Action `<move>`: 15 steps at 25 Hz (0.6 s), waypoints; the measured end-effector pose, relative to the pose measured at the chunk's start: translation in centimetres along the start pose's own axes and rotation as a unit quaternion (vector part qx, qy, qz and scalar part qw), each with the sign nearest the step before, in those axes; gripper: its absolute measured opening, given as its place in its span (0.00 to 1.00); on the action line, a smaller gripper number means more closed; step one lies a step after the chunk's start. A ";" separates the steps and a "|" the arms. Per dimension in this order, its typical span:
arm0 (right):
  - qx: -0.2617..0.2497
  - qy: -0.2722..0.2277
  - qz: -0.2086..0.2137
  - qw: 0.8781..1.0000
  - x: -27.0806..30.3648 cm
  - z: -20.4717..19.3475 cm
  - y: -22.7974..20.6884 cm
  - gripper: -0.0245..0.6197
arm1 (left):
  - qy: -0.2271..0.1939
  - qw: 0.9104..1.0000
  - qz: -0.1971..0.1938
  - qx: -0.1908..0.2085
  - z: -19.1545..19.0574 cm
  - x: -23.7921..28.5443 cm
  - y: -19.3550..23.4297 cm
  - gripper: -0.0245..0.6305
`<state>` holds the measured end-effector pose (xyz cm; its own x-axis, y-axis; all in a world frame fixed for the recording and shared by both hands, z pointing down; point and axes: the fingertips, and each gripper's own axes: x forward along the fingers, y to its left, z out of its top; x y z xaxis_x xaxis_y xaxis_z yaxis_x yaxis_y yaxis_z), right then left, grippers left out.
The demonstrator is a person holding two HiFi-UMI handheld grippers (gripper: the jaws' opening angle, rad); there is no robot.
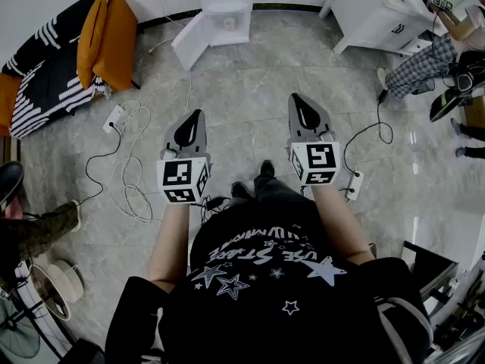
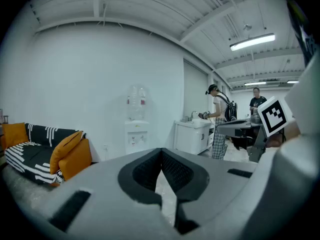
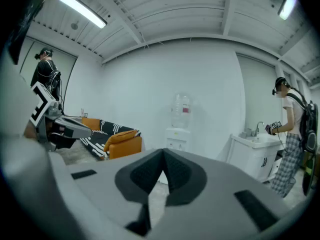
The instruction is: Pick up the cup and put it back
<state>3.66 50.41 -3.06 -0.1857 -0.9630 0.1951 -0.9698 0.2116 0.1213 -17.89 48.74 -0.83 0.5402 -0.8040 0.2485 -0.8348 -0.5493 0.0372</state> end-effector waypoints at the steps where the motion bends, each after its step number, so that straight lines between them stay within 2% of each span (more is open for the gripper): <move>1: -0.001 0.002 0.002 1.000 0.1 -0.1 -0.1 0.05 | 0.000 1.000 0.000 -0.001 0.0 0.1 -0.1 0.05; 13: 0.017 0.021 0.010 1.000 0.4 -2.1 1.1 0.05 | 0.026 0.999 0.006 -0.022 -3.3 -1.8 0.5 0.05; 15: 0.033 0.017 0.010 0.999 0.2 -2.2 1.1 0.05 | 0.027 0.999 0.008 -0.020 -3.4 -1.9 0.7 0.05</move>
<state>2.94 50.81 -0.72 -0.2016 -0.9522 0.2294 -0.9742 0.2191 0.0532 -19.85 50.63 2.03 0.5215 -0.7986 0.3004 -0.8473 -0.5263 0.0718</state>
